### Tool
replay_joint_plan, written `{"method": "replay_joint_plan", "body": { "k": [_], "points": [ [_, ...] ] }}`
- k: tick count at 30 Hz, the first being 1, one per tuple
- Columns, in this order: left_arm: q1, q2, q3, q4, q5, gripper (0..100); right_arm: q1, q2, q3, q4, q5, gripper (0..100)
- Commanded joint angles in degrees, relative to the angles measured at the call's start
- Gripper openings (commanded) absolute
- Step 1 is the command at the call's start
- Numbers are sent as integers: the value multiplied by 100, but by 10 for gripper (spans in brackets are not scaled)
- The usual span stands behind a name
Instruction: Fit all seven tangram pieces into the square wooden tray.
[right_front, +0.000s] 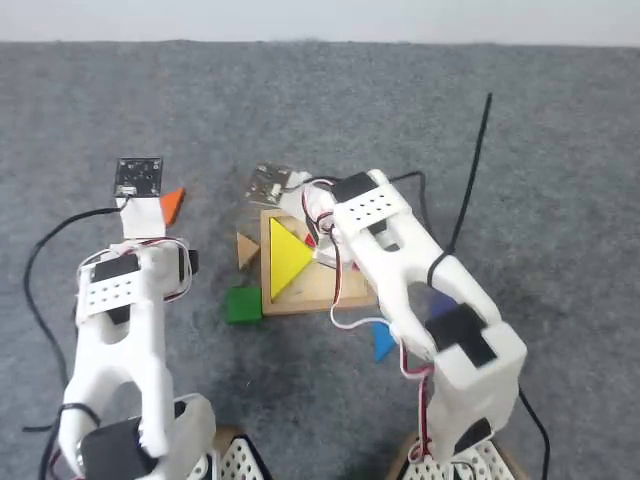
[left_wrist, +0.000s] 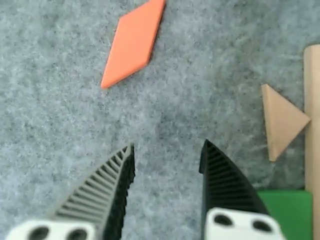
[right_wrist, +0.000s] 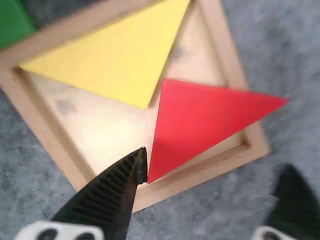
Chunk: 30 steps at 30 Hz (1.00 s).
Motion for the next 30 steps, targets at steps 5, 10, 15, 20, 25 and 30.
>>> {"method": "replay_joint_plan", "body": {
  "k": [5, 10, 15, 20, 25, 30],
  "points": [
    [-26, -237, -22, -105, -53, 200, 224, 303, -686, -92, 316, 448],
    [-26, -237, -13, -105, -62, 200, 224, 330, -703, -92, 387, 447],
    [-26, -237, -13, -105, -62, 200, 251, 198, -747, 75, 325, 446],
    [-35, -237, -13, -105, -62, 199, 31, -708, -703, 831, 316, 446],
    [-35, -246, 57, -211, -62, 199, -189, -1587, -79, 1077, 299, 340],
    [-35, -246, 84, -308, -62, 199, -488, -2202, 1248, 382, -422, 35]
  ]
}}
